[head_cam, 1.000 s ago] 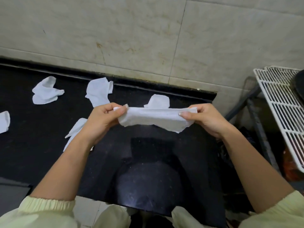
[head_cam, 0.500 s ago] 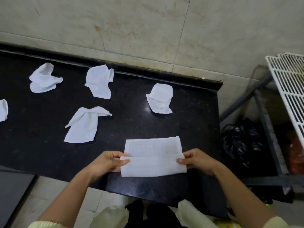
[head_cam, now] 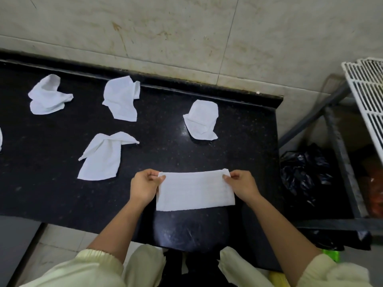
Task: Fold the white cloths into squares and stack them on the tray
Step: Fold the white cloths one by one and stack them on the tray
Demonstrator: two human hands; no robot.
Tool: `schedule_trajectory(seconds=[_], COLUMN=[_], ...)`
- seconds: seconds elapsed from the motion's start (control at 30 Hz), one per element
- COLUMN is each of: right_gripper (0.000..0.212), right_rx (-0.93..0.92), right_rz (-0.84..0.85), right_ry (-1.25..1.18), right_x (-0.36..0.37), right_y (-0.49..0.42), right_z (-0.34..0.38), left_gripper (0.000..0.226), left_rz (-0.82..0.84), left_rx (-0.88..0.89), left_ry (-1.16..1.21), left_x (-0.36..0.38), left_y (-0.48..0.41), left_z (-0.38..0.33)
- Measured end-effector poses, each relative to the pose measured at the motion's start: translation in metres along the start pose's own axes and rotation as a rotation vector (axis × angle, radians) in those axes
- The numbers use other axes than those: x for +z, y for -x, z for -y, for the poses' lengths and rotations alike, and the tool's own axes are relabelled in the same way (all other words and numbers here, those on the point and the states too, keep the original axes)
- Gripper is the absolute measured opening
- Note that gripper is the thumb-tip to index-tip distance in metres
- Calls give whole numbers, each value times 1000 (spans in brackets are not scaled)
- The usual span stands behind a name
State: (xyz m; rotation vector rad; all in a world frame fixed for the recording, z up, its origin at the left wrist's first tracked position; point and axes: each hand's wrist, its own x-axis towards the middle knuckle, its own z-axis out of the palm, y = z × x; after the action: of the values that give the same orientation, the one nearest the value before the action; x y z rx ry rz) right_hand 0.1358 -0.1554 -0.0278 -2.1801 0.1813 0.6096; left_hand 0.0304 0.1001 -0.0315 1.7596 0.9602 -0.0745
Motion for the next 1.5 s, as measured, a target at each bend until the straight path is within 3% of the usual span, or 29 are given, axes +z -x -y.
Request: schedule_trajectory(seconds=[0.2, 0.3, 0.43, 0.53, 0.67, 0.83, 1.03, 1.1, 1.23, 1.5], right_gripper=[14, 14, 12, 18, 17, 44, 8, 17, 10, 17], right_rx=[-54, -199, -378, -294, -179, 11, 201, 199, 179, -52], right_rz=[-97, -239, -209, -149, -200, -244, -123, -110, -90, 83], right_ry=[131, 245, 368, 376, 260, 145, 82, 76, 4, -252], right_x=[9, 11, 17, 21, 18, 21, 23, 22, 15, 40], right_y=[4, 15, 33, 38, 42, 41, 28, 25, 31, 54], right_z=[4, 2, -5, -15, -24, -15, 2, 4, 12, 48], left_gripper=[16, 29, 32, 37, 40, 38, 37, 36, 35, 24], left_rz=[-115, -166, -83, -33, 7, 1, 7, 13, 30, 110], left_rx=[168, 342, 505, 417, 367, 357, 335, 314, 299, 260], left_ry=[-252, -414, -577, -555, -427, -326, -274, -259, -237, -242], left_x=[4, 5, 12, 14, 9, 8, 10, 11, 9, -1], left_y=[2, 14, 35, 41, 44, 47, 48, 48, 48, 37], left_z=[2, 8, 26, 40, 47, 50, 51, 49, 47, 41])
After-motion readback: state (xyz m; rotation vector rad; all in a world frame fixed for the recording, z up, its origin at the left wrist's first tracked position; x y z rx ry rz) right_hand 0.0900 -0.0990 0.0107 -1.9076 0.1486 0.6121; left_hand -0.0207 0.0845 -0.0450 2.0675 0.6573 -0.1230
